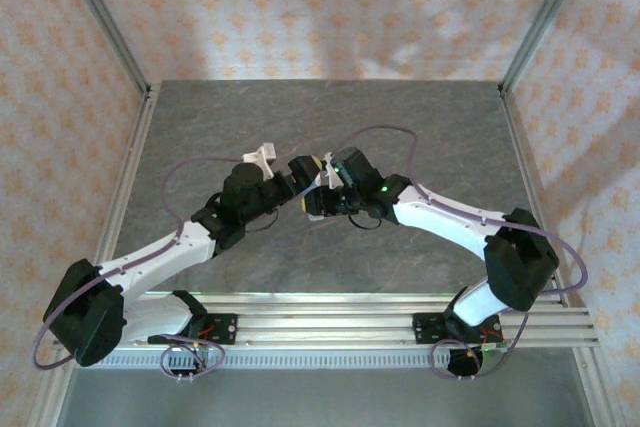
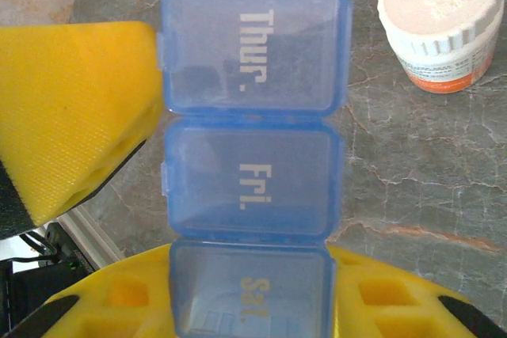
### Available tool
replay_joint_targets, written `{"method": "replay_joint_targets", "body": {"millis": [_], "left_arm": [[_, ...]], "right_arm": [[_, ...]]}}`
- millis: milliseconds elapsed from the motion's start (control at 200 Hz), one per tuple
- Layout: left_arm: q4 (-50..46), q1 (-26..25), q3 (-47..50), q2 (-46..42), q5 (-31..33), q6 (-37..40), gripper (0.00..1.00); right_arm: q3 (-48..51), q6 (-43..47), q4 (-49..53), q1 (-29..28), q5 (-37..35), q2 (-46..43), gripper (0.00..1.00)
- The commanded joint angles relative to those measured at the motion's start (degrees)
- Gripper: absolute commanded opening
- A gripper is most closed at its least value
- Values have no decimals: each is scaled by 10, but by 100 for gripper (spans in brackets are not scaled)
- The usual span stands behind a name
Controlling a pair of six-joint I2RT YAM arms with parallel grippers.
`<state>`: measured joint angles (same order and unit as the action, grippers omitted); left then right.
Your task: Sort the pills into containers
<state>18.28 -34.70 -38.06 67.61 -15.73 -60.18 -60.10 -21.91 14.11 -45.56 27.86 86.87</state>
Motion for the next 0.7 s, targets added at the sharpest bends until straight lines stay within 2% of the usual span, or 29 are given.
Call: {"method": "replay_joint_targets", "body": {"millis": [0, 315, 460, 696], "left_arm": [[22, -10, -26, 8, 5, -5, 100], [32, -29, -59, -4, 13, -13, 100], [-12, -29, -50, -32, 62, 1, 100], [-116, -24, -40, -76, 138, 66, 100]], "right_arm": [[9, -2, -14, -1, -3, -6, 27], [14, -1, -17, -1, -12, 0, 26], [22, -1, -17, -1, -21, -5, 27], [51, 30, 11, -1, -50, -3, 27]]}}
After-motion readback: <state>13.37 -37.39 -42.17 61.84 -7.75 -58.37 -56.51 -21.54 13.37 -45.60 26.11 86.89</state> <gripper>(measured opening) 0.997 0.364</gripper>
